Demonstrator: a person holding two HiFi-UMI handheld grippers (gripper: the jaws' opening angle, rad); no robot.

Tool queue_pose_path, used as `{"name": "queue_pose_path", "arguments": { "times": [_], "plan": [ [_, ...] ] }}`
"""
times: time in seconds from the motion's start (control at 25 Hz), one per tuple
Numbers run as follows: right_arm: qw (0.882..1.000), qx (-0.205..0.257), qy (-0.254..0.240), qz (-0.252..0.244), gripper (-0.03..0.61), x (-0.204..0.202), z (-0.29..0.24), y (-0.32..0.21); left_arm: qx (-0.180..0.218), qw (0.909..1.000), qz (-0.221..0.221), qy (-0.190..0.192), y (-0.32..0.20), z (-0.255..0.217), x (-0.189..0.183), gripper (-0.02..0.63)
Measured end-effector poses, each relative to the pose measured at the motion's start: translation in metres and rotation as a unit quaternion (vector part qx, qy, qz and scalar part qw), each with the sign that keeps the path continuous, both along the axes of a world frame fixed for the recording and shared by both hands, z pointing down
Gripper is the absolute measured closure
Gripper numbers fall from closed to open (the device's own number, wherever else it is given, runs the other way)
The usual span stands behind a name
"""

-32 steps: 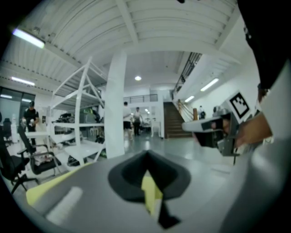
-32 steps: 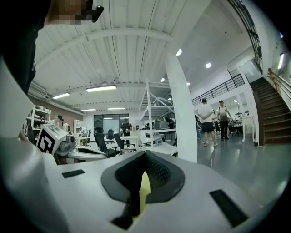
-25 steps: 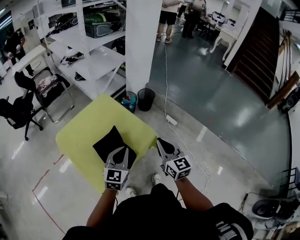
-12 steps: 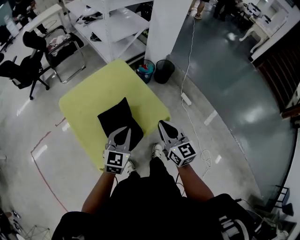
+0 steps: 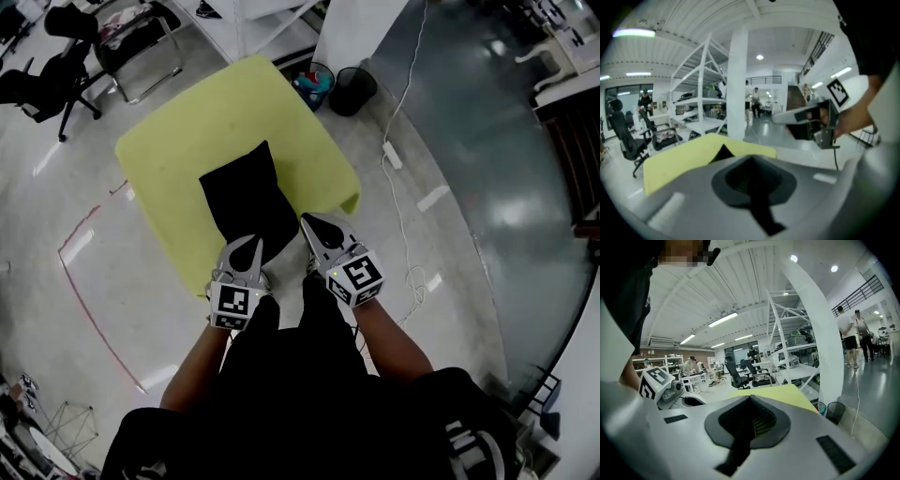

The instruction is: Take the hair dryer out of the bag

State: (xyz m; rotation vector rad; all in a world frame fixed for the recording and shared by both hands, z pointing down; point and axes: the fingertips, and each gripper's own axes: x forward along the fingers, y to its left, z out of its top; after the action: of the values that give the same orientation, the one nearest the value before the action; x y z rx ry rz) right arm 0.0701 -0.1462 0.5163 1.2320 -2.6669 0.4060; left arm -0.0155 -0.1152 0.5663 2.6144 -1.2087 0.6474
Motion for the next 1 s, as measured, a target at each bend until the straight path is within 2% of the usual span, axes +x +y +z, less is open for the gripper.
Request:
{"name": "queue_pose_path", "arguments": {
  "times": [0.08,0.24,0.36,0.56,0.72,0.88,1.0],
  "plan": [
    [1.0,-0.007,0.005,-0.01,0.571,-0.005,0.01,0.001,-0.01,0.9999,-0.008,-0.004,0.013,0.017,-0.002,0.607],
    [1.0,-0.026,0.004,-0.013,0.571,-0.008,0.027,0.007,-0.016,0.9985,-0.024,-0.046,0.04,0.047,-0.006,0.606],
    [0.999,-0.034,0.007,-0.019,0.571,-0.015,0.04,0.007,-0.026,0.9973,-0.03,-0.061,0.052,0.074,-0.01,0.604],
    [0.998,-0.051,0.013,-0.026,0.571,-0.017,0.06,0.011,-0.045,0.9927,-0.005,-0.112,0.068,0.109,-0.008,0.466],
    [0.997,-0.066,0.011,-0.024,0.571,-0.018,0.073,0.018,-0.052,0.9839,0.036,-0.167,0.078,0.141,-0.007,0.363],
    [0.996,-0.081,0.013,-0.028,0.571,-0.02,0.085,0.027,-0.051,0.9729,0.064,-0.216,0.077,0.162,-0.003,0.339],
    [0.995,-0.094,0.015,-0.027,0.571,-0.017,0.097,0.033,-0.047,0.9681,0.066,-0.237,0.07,0.174,-0.002,0.339]
  ]
}}
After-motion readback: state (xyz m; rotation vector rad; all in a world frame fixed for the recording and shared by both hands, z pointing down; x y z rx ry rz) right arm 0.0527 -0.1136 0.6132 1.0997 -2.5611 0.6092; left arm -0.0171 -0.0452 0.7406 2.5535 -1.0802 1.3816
